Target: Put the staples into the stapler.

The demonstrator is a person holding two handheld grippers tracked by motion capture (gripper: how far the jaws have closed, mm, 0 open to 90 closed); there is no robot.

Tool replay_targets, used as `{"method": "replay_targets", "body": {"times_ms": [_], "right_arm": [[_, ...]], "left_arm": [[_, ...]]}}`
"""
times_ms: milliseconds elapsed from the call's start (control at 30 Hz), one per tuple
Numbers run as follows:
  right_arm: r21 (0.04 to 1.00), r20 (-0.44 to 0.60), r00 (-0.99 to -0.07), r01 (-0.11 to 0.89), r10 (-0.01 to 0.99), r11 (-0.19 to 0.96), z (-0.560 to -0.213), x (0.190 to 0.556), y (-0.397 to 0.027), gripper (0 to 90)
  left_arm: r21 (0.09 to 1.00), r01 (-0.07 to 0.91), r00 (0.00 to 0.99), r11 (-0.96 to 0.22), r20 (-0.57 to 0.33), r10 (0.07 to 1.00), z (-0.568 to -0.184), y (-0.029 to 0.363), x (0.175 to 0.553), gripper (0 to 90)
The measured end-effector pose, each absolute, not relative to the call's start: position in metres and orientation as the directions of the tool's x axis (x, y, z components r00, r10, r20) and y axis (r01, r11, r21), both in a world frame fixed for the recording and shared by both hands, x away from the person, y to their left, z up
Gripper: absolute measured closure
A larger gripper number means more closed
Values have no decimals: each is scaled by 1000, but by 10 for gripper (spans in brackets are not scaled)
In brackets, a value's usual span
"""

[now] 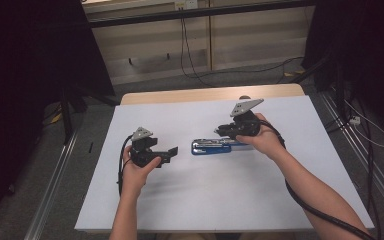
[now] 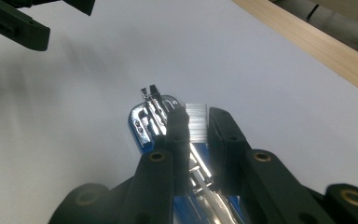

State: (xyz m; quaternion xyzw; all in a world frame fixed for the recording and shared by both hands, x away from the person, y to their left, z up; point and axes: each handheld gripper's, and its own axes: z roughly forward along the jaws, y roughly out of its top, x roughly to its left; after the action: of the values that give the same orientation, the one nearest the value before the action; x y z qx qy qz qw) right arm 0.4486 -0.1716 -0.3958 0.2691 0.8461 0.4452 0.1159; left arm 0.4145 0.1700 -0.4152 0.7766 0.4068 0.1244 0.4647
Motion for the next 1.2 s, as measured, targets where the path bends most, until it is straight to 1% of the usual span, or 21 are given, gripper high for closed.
{"method": "replay_targets", "body": {"times_ms": [400, 667, 867, 1200], "right_arm": [[806, 71, -865, 343, 497, 482, -402, 456, -166, 791], [804, 75, -880, 332, 470, 493, -403, 461, -163, 791], [807, 80, -885, 328, 459, 491, -404, 465, -161, 791], [805, 81, -900, 313, 429, 504, -405, 468, -159, 791]], "left_arm": [[822, 520, 628, -230, -185, 756, -416, 172, 415, 62], [824, 524, 623, -217, -196, 757, -417, 174, 416, 62], [821, 522, 626, -232, -184, 758, -418, 174, 416, 62], [822, 524, 621, -223, -190, 760, -418, 173, 417, 62]]}}
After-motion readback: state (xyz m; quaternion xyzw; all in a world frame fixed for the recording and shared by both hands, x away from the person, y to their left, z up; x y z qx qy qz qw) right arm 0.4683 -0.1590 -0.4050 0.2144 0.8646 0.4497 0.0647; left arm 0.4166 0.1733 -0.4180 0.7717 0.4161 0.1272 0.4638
